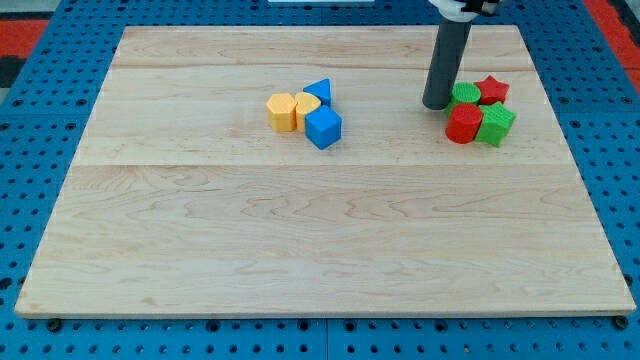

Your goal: Place the arm to the top of the red star

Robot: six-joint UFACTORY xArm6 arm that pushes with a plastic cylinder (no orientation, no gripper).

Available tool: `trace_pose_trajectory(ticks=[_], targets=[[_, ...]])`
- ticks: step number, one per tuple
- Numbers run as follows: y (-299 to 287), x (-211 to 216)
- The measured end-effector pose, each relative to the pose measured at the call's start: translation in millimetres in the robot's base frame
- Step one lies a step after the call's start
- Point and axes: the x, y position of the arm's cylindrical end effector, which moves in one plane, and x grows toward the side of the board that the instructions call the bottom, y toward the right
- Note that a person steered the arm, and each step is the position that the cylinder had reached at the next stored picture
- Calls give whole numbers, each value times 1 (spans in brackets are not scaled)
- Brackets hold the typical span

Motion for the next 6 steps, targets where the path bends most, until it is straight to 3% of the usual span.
trace_pose_trajectory(ticks=[1,2,3,4,6], targets=[[-8,-3],[-22,-42],[24,-72],[82,-74],[91,-37]])
